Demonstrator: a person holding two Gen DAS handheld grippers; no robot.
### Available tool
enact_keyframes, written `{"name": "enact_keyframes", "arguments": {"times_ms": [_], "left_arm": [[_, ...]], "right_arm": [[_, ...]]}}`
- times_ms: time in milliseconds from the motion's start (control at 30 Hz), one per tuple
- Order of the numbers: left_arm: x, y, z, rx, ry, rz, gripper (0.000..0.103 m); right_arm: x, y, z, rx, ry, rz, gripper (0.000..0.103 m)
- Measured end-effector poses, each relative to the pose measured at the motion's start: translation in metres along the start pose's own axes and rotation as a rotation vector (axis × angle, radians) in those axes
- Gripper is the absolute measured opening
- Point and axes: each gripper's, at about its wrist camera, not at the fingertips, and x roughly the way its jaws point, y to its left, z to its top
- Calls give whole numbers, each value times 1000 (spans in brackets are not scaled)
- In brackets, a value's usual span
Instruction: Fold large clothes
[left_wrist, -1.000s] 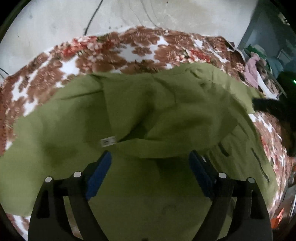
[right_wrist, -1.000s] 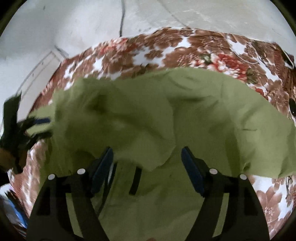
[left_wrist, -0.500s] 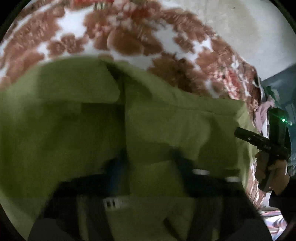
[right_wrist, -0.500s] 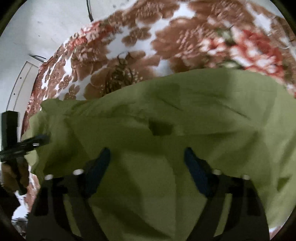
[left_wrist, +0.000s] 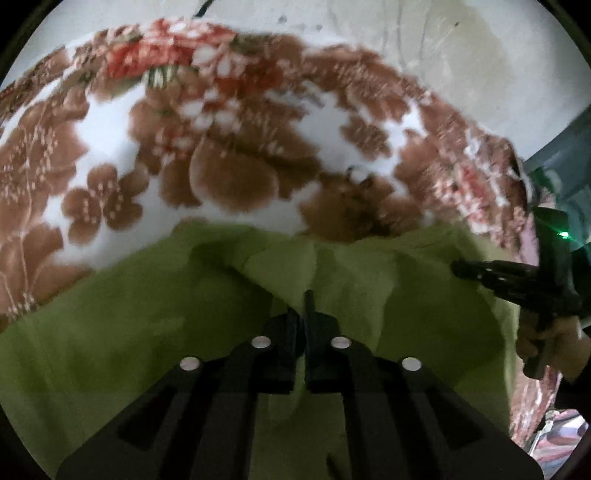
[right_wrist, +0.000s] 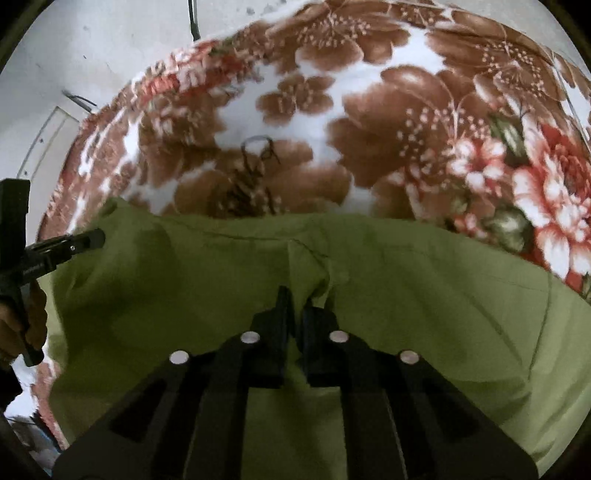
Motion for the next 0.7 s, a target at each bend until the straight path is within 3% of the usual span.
{"name": "enact_keyframes", "arguments": {"times_ms": [33,67,100,133,233,333,467,533,567,600,700], "left_arm": [[2,2,-6,-15,3,8,34],[-1,3,-11,-23,3,7,43],[-9,3,-20,-36,-7,-7,57],[-21,2,-29,-41,-26,-29,62],[-74,2,-70,-57,-84,-42,67],[-97,4,-115,-120,-60,-83,68],[-66,-8,-154,-181,-6,-144,64],[-45,-14,-158,-234,10,-224,31],[-36,-20,-158,-242,30,-210,25],[-29,-23,-158,-249,57,-190,9],[-39,-28,-158,-259,65,-182,3]], "right_arm": [[1,0,-3,6,-6,-4,23],[-4,-1,-10,14,-16,-18,44],[-11,1,-16,11,-26,-30,71],[-24,4,-23,-4,-45,-35,77],[-68,21,-49,-75,-113,-26,77],[-112,47,-88,-136,-129,-5,80],[-102,85,-126,-141,-75,36,80],[-79,94,-141,-114,-28,18,76],[-70,95,-145,-94,3,5,66],[-58,94,-149,-70,52,-9,53],[-60,94,-154,-81,87,-31,21]]}}
